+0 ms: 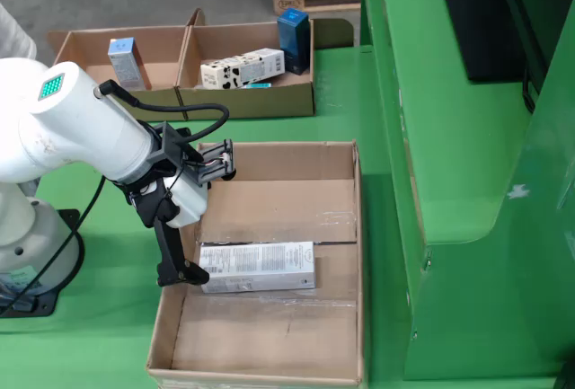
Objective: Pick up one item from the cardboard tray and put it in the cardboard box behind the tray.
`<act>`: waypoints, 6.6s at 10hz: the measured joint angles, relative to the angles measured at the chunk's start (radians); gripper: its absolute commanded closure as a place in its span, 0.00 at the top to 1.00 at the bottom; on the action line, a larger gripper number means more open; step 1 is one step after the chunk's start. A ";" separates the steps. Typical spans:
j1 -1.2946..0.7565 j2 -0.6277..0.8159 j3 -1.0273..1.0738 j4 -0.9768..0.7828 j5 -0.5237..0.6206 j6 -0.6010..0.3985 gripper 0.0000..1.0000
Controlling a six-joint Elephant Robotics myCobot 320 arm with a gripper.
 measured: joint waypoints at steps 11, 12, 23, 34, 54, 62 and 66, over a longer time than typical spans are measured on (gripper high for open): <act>0.000 0.000 0.000 0.000 0.000 0.000 1.00; 0.000 0.000 0.000 0.000 0.000 0.000 1.00; 0.000 0.000 0.000 0.000 0.000 0.000 1.00; 0.000 0.000 0.000 0.000 0.000 0.000 1.00; 0.032 -0.244 0.164 0.052 0.019 0.000 1.00; 0.032 -0.291 0.094 0.158 0.028 -0.002 1.00; 0.041 -0.302 0.034 0.219 0.028 -0.005 1.00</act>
